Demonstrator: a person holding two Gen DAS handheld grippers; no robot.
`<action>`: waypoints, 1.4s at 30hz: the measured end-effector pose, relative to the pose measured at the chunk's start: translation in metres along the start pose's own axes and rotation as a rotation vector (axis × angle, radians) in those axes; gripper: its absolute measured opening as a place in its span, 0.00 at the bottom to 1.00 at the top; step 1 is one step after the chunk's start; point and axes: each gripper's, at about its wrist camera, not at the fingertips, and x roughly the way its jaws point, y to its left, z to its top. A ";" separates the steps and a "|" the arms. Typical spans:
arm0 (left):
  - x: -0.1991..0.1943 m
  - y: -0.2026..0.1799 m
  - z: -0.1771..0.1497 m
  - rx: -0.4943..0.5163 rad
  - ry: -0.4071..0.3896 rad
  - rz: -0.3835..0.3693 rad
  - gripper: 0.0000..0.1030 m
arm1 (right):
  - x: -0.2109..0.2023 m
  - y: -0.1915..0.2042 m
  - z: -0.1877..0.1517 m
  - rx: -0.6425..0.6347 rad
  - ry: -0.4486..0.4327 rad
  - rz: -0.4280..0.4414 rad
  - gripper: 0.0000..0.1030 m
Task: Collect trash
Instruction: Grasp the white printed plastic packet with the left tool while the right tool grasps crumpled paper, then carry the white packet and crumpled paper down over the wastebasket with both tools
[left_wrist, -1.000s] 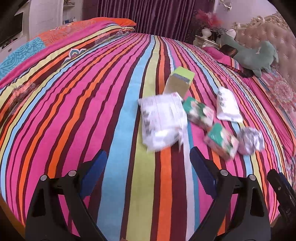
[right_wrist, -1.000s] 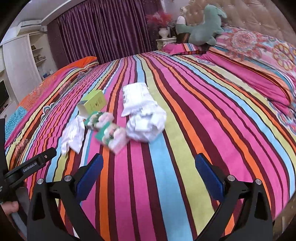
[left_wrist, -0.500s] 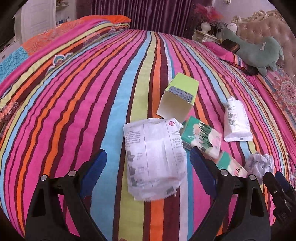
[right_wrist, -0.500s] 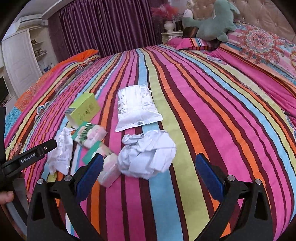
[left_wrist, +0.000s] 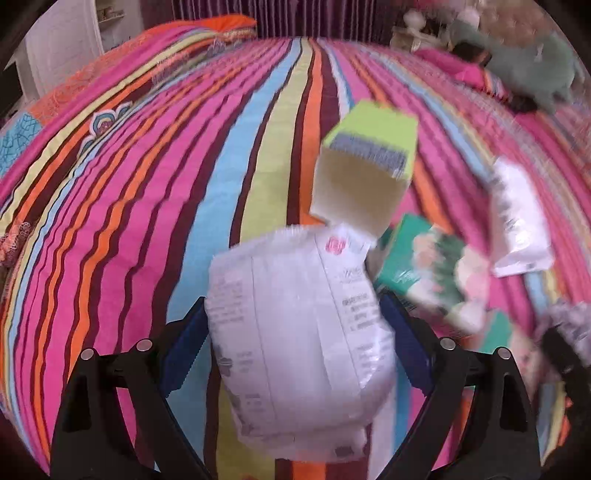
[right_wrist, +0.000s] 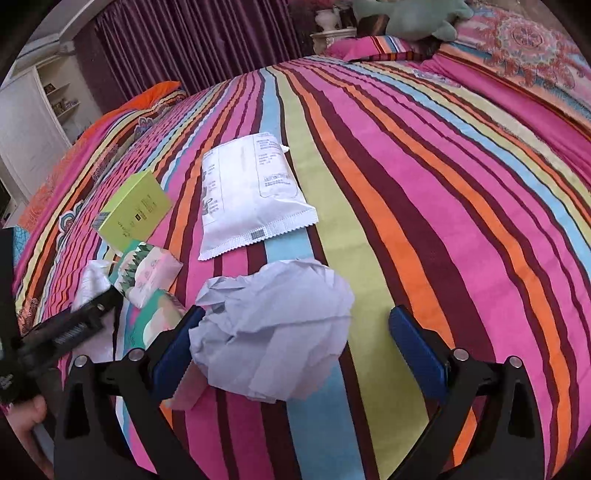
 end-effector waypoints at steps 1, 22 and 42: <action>0.003 0.002 0.000 -0.012 0.008 -0.003 0.86 | 0.001 0.004 0.000 -0.023 0.000 -0.016 0.90; -0.050 0.042 -0.035 -0.023 -0.044 -0.022 0.69 | -0.044 -0.010 -0.036 0.025 -0.010 -0.078 0.62; -0.124 0.053 -0.129 0.030 -0.071 -0.052 0.69 | -0.116 0.001 -0.102 0.030 -0.049 -0.047 0.62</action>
